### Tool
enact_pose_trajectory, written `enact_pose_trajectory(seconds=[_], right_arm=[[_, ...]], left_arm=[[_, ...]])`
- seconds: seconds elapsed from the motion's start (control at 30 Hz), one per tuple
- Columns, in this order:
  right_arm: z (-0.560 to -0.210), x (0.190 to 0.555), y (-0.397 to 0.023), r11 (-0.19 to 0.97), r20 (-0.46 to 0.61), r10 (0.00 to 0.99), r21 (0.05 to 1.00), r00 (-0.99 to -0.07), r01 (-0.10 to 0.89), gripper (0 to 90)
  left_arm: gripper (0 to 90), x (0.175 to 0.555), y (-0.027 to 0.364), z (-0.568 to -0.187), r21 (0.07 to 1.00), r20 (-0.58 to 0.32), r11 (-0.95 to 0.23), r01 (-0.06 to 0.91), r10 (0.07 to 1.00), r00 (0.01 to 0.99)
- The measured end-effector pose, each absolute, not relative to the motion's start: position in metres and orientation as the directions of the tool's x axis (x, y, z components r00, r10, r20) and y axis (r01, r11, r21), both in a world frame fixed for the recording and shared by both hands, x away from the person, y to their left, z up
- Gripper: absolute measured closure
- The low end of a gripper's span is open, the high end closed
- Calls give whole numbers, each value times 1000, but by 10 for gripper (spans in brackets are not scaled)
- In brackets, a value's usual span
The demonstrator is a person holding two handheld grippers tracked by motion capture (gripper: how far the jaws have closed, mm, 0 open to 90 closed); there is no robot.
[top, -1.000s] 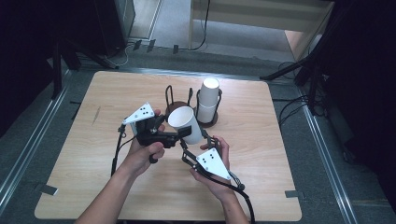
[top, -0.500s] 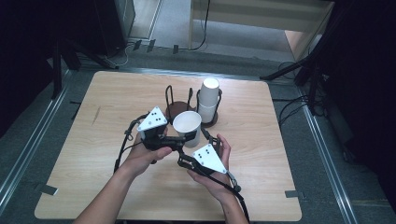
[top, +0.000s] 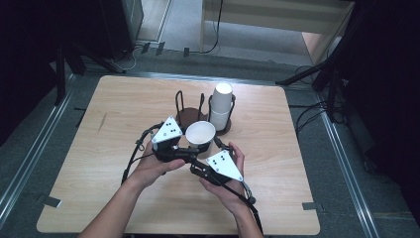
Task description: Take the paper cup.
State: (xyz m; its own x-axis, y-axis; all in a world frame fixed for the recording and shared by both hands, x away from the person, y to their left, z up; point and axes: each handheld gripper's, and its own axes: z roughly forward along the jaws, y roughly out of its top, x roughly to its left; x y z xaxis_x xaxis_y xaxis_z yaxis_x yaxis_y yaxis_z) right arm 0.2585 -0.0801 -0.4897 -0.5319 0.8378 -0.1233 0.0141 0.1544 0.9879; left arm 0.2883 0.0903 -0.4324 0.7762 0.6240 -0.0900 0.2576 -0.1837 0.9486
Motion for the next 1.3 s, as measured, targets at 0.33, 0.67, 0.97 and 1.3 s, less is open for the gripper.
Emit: enact_pose_trajectory(seconds=[0.33,0.67,0.97,1.3], right_arm=[[-490,256,-79,138,-120,831,990,-543,-6,305],[-493,264,-88,115,-93,852,993,-514,11,308],[-496,272,-98,109,-85,862,994,-501,18,309],[-494,279,-119,102,-92,886,995,-453,-4,309]], left_arm=[[122,290,96,-431,949,-145,-135,285,615,775],[56,290,110,-423,958,-203,-41,285,604,771],[55,284,129,-424,963,-205,-9,270,627,752],[40,273,159,-429,969,-195,21,246,676,710]])
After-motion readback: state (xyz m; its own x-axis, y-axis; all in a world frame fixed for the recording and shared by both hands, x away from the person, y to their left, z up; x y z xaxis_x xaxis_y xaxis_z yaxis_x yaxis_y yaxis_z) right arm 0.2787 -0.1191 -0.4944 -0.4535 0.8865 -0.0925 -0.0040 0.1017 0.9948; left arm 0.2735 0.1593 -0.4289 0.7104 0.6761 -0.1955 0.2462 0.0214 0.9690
